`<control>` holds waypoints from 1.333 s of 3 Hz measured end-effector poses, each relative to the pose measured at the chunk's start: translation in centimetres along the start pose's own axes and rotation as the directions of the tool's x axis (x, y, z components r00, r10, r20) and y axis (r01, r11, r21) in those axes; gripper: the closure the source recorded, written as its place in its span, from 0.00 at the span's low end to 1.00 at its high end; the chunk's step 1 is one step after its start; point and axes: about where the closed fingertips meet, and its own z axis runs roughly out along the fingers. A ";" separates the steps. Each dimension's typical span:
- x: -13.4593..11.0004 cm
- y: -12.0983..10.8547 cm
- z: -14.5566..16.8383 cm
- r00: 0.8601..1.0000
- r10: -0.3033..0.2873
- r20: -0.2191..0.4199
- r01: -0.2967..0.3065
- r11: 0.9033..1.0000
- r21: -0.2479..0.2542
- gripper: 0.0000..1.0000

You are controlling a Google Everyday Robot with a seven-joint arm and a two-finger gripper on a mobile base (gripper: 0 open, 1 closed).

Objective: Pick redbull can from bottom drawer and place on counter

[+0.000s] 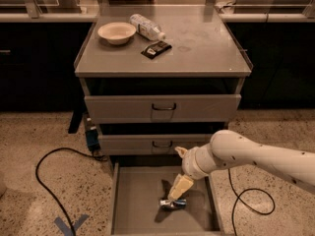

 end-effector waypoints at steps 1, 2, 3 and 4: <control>3.9 1.1 5.1 1.000 0.025 0.012 -0.024 0.999 -0.044 0.00; 3.9 1.1 5.2 1.000 0.025 0.012 -0.025 0.999 -0.044 0.00; 4.5 1.2 6.3 0.999 0.044 0.027 -0.042 0.998 -0.047 0.00; 6.4 1.2 10.3 0.996 0.076 0.044 -0.073 0.995 -0.072 0.00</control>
Offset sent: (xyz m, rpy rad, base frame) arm -0.0076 -0.0119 -0.0786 0.0347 0.0658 -0.0033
